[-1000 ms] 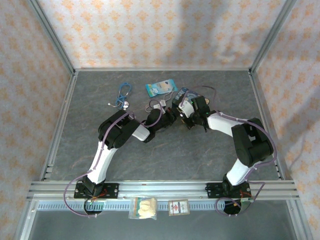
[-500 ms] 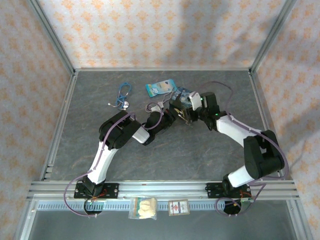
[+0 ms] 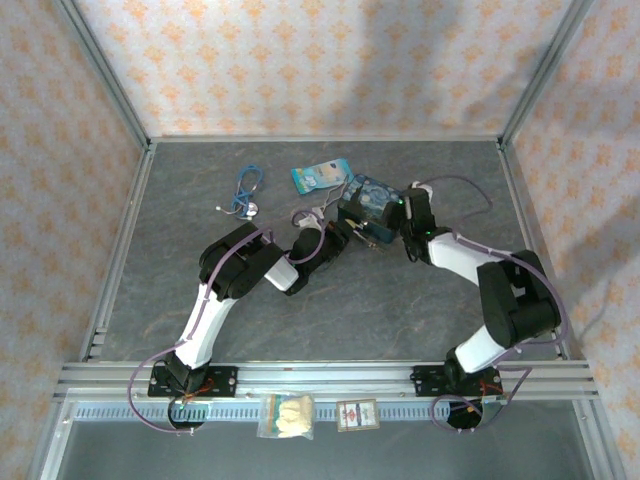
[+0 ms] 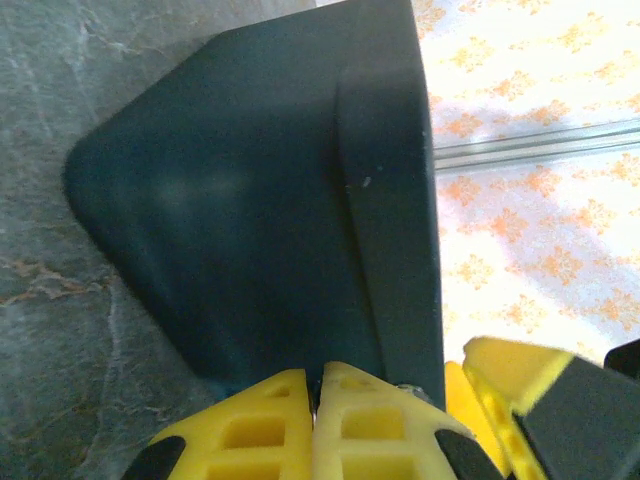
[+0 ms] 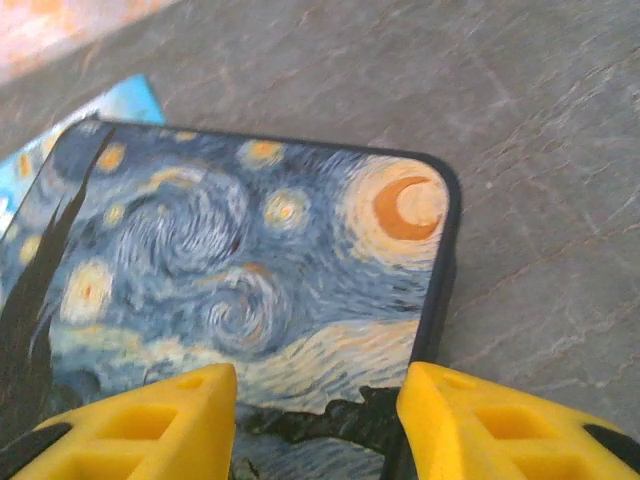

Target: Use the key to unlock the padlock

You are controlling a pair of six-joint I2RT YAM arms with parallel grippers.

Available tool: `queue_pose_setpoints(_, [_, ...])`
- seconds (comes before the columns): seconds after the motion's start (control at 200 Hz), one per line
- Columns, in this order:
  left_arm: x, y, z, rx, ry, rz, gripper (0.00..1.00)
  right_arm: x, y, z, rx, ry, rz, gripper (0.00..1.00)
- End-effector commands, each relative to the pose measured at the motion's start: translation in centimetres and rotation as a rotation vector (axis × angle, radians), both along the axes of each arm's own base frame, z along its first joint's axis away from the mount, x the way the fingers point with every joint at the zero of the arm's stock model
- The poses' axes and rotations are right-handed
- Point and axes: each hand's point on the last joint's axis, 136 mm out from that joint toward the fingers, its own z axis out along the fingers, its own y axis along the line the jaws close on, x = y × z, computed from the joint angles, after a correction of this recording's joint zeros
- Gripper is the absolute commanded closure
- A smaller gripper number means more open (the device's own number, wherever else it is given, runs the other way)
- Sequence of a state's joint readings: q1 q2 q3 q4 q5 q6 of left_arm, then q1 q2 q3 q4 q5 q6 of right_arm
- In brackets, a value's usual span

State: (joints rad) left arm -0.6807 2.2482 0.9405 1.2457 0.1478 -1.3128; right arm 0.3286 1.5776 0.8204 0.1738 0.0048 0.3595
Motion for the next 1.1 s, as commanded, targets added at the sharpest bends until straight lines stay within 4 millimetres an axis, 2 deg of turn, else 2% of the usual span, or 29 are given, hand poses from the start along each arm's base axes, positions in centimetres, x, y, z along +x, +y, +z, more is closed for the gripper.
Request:
queue_pose_setpoints(0.0, [0.1,0.0,1.9,-0.047,-0.045,0.019,1.00,0.0,-1.6,-1.9,-0.007,0.058,-0.129,0.51])
queue_pose_setpoints(0.235, [-0.4,1.0,2.5,-0.052,-0.051,0.023,1.00,-0.9,-3.4,-2.9,-0.056,0.083,-0.200,0.50])
queue_pose_setpoints(0.42, [-1.5,2.7,4.1,-0.039,-0.061,-0.002,1.00,-1.1,-5.8,-2.4,-0.109,0.080,-0.252,0.50])
queue_pose_setpoints(0.51, [-2.3,3.7,3.9,-0.024,-0.042,-0.023,1.00,-1.0,-6.3,-2.0,-0.101,0.068,-0.255,0.50])
queue_pose_setpoints(0.781, [-5.2,6.8,1.3,0.051,0.057,-0.091,1.00,-0.6,-7.3,0.3,-0.155,0.031,-0.262,0.51])
queue_pose_setpoints(0.896, [-6.2,8.3,-0.5,0.146,0.103,-0.099,1.00,-0.3,-7.0,2.4,-0.136,-0.041,-0.237,0.49])
queue_pose_setpoints(0.911, [-6.3,8.5,-0.8,0.157,0.111,-0.097,1.00,-0.3,-7.0,2.7,-0.134,-0.052,-0.231,0.48])
queue_pose_setpoints(0.916, [-6.3,8.5,-0.3,0.153,0.102,-0.098,1.00,-0.3,-6.9,2.8,-0.133,-0.055,-0.230,0.48])
queue_pose_setpoints(0.931, [-6.4,8.6,0.0,0.155,0.096,-0.099,1.00,-0.3,-7.0,3.1,-0.131,-0.065,-0.228,0.44])
queue_pose_setpoints(0.996, [-6.7,9.2,-0.6,0.181,0.114,-0.108,1.00,-0.4,-7.2,4.4,-0.135,-0.101,-0.237,0.29])
queue_pose_setpoints(1.011, [-6.7,9.2,-0.8,0.185,0.120,-0.111,1.00,-0.4,-7.3,4.6,-0.138,-0.107,-0.238,0.21])
queue_pose_setpoints(1.036, [-6.9,9.4,-1.0,0.192,0.129,-0.116,1.00,-0.5,-7.4,5.2,-0.143,-0.123,-0.241,0.15])
queue_pose_setpoints(1.096, [-7.2,9.7,-1.5,0.206,0.145,-0.122,1.00,-0.8,-7.9,6.0,-0.156,-0.155,-0.253,0.10])
